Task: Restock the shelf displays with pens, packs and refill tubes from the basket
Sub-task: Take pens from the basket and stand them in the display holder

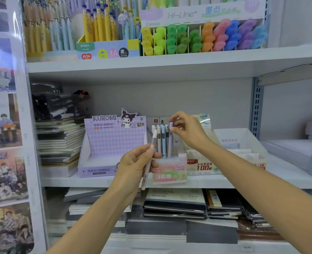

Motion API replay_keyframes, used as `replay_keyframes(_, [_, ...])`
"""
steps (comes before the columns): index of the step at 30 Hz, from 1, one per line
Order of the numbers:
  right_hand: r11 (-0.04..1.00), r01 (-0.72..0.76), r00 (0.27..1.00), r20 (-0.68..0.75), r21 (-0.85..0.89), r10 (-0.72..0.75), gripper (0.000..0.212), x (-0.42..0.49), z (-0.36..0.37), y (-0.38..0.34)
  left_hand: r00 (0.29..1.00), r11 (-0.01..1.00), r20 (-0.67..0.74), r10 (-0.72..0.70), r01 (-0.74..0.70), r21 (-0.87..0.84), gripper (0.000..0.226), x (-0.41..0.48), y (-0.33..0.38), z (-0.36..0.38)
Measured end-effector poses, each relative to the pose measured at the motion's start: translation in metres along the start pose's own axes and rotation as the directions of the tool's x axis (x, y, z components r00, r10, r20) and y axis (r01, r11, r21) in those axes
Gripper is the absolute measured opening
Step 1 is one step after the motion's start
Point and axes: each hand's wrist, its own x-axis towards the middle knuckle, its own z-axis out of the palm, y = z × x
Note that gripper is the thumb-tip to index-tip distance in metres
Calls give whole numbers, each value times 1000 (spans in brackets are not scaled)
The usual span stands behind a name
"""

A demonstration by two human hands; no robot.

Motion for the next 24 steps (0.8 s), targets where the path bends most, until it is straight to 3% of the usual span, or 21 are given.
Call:
replay_keyframes(3, [983,1,1000,-16,-186,-4,15,0,9,5,1000,1000,3,4,-4,12,22,-3,2,0])
replay_keyframes(5, [975,-25,1000,-18,-223,22,16,-1,8,7,1000,1000,4,4,-4,15,22,-4,5,0])
replay_keyframes(7, [990,-13,999,-47,-140,6,17,-6,2,2,1000,1000,6,4,-5,19,23,-5,7,2])
replay_keyframes(10, [975,52,996,-81,214,-36,18,-20,-11,-16,1000,1000,11,5,-5,-5,23,-7,9,8])
replay_keyframes(13, [889,44,997,36,457,-68,22,-36,-19,-35,1000,1000,28,2,-1,-19,25,-8,11,18])
replay_keyframes(16, [853,7,981,163,523,-108,24,-46,-19,-45,998,1000,59,-4,5,-12,28,-10,12,27])
replay_keyframes(20, [839,-43,985,162,543,-54,13,-47,-26,-49,995,1000,97,12,-13,10,29,-14,16,36])
replay_keyframes(24, [804,-86,990,138,589,5,5,-45,-36,-49,994,985,81,76,-87,146,21,-14,19,38])
